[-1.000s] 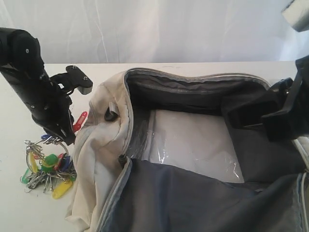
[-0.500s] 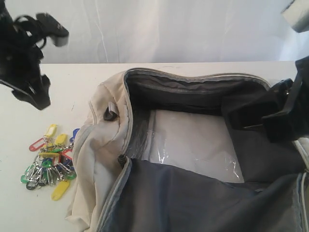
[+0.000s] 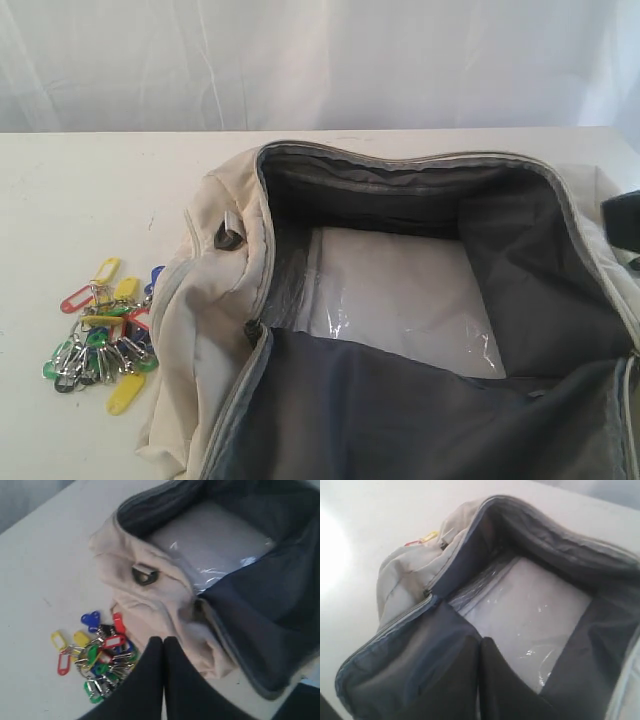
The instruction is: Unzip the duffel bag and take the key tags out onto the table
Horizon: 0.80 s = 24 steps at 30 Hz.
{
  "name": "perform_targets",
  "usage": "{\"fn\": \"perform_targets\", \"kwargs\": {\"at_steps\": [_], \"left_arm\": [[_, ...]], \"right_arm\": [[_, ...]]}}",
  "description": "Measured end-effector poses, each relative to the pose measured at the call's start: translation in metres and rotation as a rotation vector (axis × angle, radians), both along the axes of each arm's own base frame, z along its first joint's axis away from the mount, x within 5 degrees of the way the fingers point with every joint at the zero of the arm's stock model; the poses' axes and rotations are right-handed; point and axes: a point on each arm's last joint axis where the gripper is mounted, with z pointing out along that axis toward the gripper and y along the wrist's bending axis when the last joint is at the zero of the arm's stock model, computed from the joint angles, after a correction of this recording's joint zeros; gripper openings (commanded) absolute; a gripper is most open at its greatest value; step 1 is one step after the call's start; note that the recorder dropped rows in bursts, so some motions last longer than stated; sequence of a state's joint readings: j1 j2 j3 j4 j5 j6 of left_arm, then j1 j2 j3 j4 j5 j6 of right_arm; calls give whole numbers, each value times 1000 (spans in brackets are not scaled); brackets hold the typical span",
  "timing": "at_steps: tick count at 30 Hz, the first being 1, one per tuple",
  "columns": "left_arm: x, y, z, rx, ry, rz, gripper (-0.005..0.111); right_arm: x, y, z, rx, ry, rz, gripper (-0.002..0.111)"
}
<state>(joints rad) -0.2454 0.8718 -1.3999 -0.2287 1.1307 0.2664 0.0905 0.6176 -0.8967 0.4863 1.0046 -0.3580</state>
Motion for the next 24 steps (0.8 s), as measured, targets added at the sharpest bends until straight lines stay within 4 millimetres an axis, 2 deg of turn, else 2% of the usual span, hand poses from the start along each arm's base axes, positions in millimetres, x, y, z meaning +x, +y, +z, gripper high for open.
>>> {"fn": "perform_targets", "kwargs": {"at_steps": [4,6,8,11,17,21,24], "left_arm": [[-65,13,-11,-80,-95,-6,0],[-86,18,-23,-94,-135,0,0],[-99,23,-36,-109,-180,17,0],[-95,25,-59,-124,-232,62,0],[-64,21,-99,-145,-234,120,0],[-58,20,-115,-131,-187,125,0],[-56,19,-120,-126,-171,126,0]], "right_arm": [[-20,-11,9,-2,-122,-116,0],[-26,-17,13,-5,-195,-175,0],[-26,-21,15,-11,-250,-217,0],[-21,-25,12,-38,-303,-263,0],[-10,-26,4,-65,-289,-279,0],[-9,-26,2,-65,-281,-279,0],[-9,-26,2,-65,-281,-279,0]]}}
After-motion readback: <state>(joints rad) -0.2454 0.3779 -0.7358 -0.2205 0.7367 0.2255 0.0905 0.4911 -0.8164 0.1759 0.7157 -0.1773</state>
